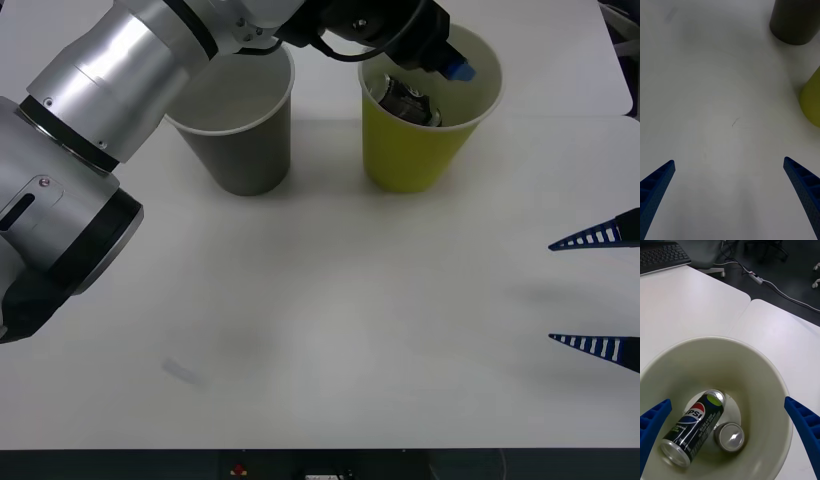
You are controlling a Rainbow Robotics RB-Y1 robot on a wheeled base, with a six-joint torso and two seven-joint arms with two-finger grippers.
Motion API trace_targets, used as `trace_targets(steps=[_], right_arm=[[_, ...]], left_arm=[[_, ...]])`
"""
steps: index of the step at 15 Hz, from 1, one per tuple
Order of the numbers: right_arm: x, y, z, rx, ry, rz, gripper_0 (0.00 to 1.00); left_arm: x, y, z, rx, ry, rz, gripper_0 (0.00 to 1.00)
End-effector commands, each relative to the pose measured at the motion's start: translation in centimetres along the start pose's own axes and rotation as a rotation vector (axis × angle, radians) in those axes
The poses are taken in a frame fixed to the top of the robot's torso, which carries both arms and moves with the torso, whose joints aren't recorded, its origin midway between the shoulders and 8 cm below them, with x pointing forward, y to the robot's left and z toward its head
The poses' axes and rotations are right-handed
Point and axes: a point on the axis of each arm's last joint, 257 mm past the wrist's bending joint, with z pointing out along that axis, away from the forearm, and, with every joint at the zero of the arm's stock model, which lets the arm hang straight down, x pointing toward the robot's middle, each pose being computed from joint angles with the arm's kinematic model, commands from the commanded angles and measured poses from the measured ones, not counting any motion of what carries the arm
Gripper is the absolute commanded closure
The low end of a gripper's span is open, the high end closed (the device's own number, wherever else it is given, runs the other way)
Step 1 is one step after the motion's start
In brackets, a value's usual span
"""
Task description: Put the can into the green bin and the plastic bottle into the gray bin
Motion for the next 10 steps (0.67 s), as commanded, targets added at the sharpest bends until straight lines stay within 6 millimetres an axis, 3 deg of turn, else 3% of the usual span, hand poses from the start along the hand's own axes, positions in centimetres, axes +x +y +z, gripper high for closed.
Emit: trace_targets(steps=[1, 7, 10], right_arm=[[0.0, 0.0, 0.0, 0.0, 0.0, 0.0, 0.0], [0.0, 0.0, 0.0, 0.0, 0.0, 0.0, 0.0], [0.0, 0.0, 0.0, 0.0, 0.0, 0.0, 0.0]], left_arm=[[1.4, 0.9, -1.5, 0.003, -0.023, 0.002, 0.0], [4.1, 2.2, -7.0, 0.01, -0.122, 0.021, 0.0], [5.9, 1.6, -10.1, 0.015, -0.157, 0.043, 0.0]])
